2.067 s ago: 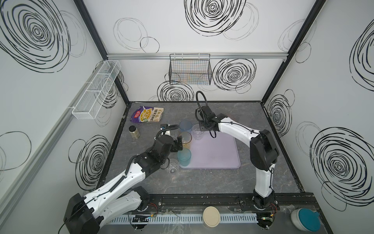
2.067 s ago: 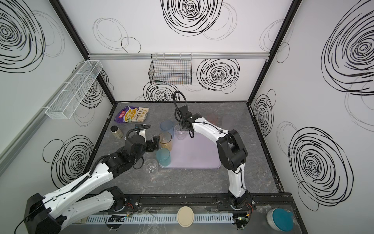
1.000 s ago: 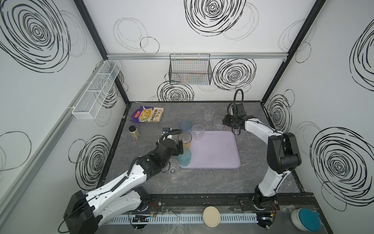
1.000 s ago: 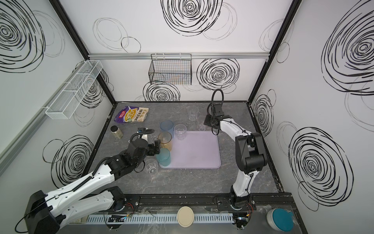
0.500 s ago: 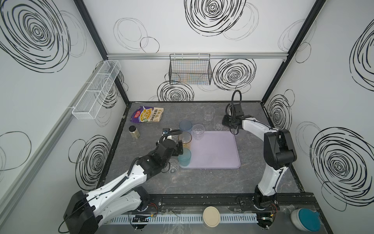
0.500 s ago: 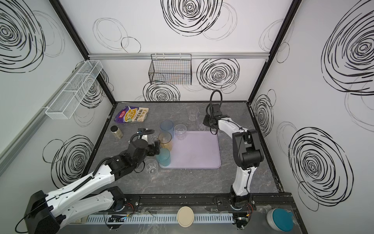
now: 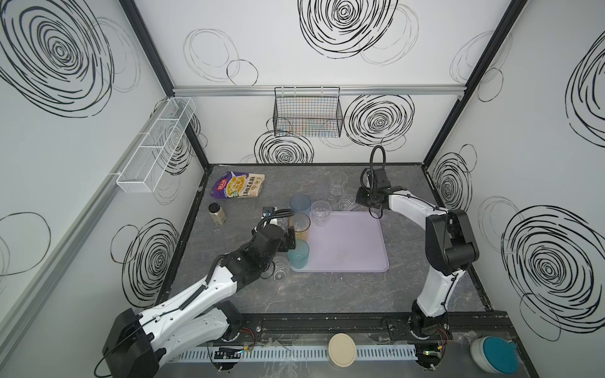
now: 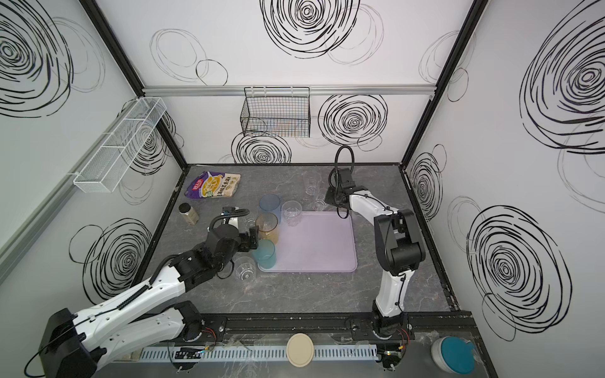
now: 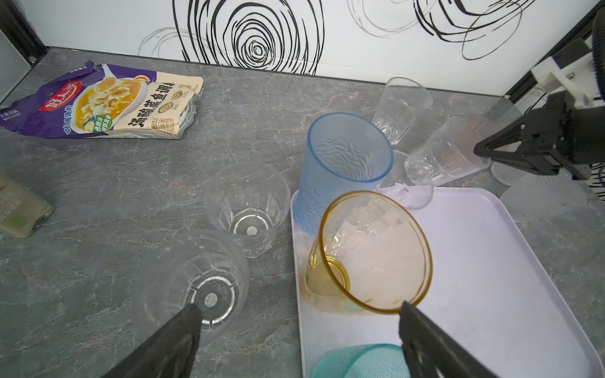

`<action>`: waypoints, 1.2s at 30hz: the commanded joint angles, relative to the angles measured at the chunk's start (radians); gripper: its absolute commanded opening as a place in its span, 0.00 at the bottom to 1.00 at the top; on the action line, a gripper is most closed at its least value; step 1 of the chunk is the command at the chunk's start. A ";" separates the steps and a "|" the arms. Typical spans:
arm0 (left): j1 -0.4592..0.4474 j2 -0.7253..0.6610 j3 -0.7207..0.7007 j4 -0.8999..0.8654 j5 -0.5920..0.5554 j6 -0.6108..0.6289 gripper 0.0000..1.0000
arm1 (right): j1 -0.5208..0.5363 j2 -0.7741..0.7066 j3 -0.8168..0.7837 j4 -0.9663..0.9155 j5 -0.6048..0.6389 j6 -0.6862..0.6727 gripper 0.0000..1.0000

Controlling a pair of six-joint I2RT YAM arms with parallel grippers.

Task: Place the glasses into the tray
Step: Pick up the glass from the top-center of the table, then place the glass on the tray.

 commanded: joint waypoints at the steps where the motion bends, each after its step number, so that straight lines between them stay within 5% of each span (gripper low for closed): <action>1: 0.021 -0.021 0.015 0.034 -0.032 0.028 0.96 | 0.016 -0.082 0.046 -0.032 0.032 -0.020 0.08; 13: 0.220 -0.095 0.022 0.031 0.125 0.052 0.96 | 0.127 -0.248 0.021 -0.196 0.158 -0.106 0.07; 19: 0.233 -0.106 0.011 0.023 0.139 0.037 0.96 | 0.228 -0.319 -0.065 -0.326 0.226 -0.156 0.06; 26: 0.217 -0.101 -0.014 0.036 0.145 0.003 0.96 | 0.407 -0.237 -0.053 -0.345 0.206 -0.110 0.05; 36: 0.243 -0.148 -0.032 -0.009 0.157 0.009 0.96 | 0.501 -0.056 0.058 -0.325 0.172 -0.079 0.02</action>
